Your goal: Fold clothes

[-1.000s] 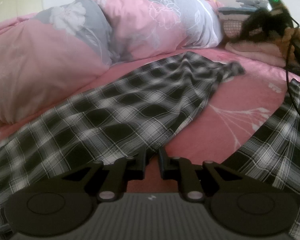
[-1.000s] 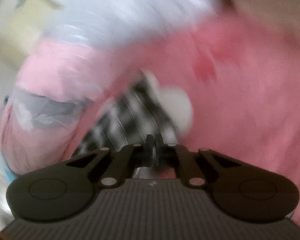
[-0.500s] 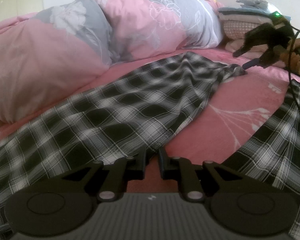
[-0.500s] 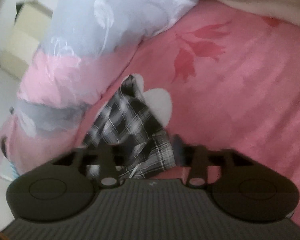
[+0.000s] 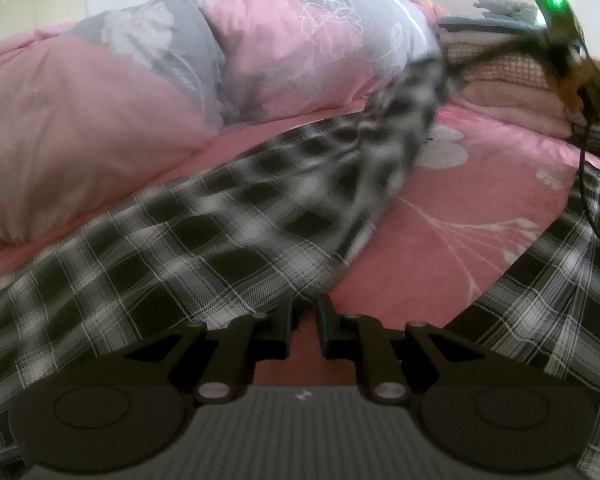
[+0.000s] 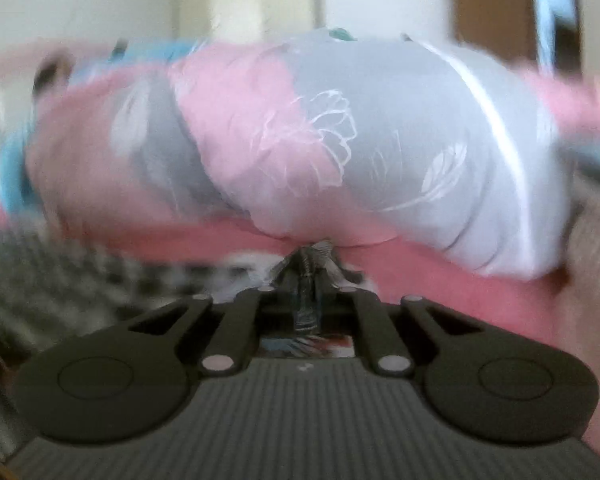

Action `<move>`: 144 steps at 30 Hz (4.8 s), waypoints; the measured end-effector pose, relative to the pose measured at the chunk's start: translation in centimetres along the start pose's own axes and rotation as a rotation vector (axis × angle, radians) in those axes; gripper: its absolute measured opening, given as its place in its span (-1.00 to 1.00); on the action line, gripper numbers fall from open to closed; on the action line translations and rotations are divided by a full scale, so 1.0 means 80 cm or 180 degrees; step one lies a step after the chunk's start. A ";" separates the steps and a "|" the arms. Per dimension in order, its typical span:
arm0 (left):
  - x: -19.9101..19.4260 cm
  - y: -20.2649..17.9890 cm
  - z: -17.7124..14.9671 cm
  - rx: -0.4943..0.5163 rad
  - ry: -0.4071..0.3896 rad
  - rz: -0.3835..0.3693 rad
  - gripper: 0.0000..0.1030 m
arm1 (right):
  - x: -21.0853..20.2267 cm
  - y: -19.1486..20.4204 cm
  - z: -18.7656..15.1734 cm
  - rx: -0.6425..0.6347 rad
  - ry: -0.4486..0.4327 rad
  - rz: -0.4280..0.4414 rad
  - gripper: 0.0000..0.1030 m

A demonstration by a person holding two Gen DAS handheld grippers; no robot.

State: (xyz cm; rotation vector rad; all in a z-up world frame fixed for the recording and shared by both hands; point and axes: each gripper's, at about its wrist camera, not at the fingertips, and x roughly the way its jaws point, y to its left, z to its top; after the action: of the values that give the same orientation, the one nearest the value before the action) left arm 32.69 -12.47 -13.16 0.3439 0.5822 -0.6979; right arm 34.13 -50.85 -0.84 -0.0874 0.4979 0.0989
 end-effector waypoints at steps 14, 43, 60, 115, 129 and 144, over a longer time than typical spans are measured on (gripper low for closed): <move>0.001 0.003 0.001 -0.0002 0.0002 -0.0009 -0.72 | -0.024 -0.091 -0.081 0.2488 0.0476 -0.0138 -0.37; 0.002 0.020 -0.001 -0.0204 -0.0033 -0.0175 -0.72 | 0.019 -0.064 -0.056 0.3250 0.0427 0.0208 -0.98; 0.000 0.024 0.002 -0.0242 -0.0032 -0.0213 -0.71 | 0.003 -0.042 -0.071 0.2354 0.0453 -0.0171 -0.91; -0.011 0.044 0.004 -0.0584 0.0033 -0.0124 -0.61 | 0.216 0.000 -0.003 0.2573 0.0911 0.1145 -0.55; -0.011 0.038 0.000 -0.0539 0.0047 -0.0107 -0.55 | 0.288 0.066 0.068 0.1930 0.0640 0.0758 -0.56; -0.009 0.042 -0.003 -0.0607 0.0051 -0.0186 -0.52 | 0.341 0.200 0.110 0.1203 0.1037 0.1156 -0.63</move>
State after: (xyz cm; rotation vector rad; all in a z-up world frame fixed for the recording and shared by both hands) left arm 34.50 -9.57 -12.57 0.1556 0.6707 -0.6900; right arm 60.22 -32.01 -7.21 0.3641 0.8467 0.3472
